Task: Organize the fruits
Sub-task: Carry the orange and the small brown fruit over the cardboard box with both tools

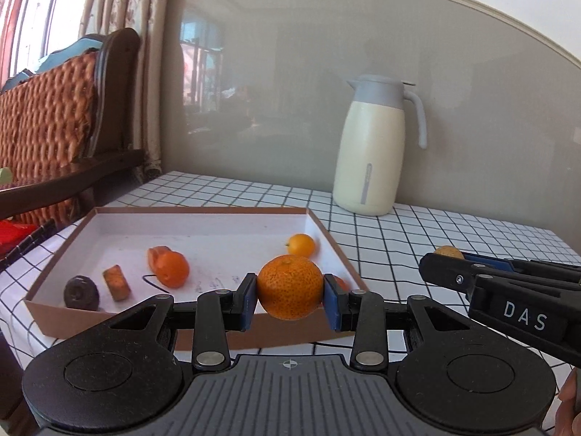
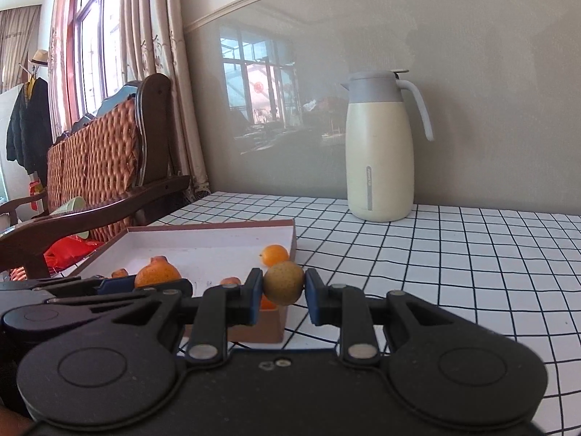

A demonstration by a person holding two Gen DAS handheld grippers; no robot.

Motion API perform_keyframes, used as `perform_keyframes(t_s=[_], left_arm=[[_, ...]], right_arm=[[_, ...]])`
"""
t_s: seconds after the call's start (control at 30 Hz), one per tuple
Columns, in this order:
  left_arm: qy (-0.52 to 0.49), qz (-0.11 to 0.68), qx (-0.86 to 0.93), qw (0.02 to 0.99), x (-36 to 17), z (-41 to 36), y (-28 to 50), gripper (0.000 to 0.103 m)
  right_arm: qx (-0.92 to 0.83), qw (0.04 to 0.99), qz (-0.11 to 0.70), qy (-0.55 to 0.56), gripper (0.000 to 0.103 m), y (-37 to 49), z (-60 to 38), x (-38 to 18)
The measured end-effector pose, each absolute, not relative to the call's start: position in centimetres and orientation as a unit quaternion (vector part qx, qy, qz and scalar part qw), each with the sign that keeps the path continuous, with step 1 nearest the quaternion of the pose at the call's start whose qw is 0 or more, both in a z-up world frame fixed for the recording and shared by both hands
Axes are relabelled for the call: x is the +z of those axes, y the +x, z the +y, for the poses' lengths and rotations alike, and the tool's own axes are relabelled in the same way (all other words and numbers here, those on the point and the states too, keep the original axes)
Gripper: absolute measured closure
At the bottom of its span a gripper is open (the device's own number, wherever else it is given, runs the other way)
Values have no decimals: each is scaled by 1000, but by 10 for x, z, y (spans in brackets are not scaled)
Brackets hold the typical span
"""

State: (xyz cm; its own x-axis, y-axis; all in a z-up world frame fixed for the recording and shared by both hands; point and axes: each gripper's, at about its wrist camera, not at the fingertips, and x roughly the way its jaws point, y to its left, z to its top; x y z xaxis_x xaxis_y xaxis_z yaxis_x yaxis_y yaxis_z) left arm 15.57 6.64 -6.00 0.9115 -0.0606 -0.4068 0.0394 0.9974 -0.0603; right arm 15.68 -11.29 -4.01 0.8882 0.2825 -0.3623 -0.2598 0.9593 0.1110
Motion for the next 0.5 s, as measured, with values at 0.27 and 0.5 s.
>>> perform_keyframes(t_s=[0.27, 0.5], left_arm=[[-52, 199, 34, 978, -53, 119, 166, 65], [-59, 193, 68, 977, -51, 149, 182, 65]], right_arm=[[173, 968, 181, 30, 87, 175, -72, -35], [179, 967, 179, 32, 87, 193, -52, -34]])
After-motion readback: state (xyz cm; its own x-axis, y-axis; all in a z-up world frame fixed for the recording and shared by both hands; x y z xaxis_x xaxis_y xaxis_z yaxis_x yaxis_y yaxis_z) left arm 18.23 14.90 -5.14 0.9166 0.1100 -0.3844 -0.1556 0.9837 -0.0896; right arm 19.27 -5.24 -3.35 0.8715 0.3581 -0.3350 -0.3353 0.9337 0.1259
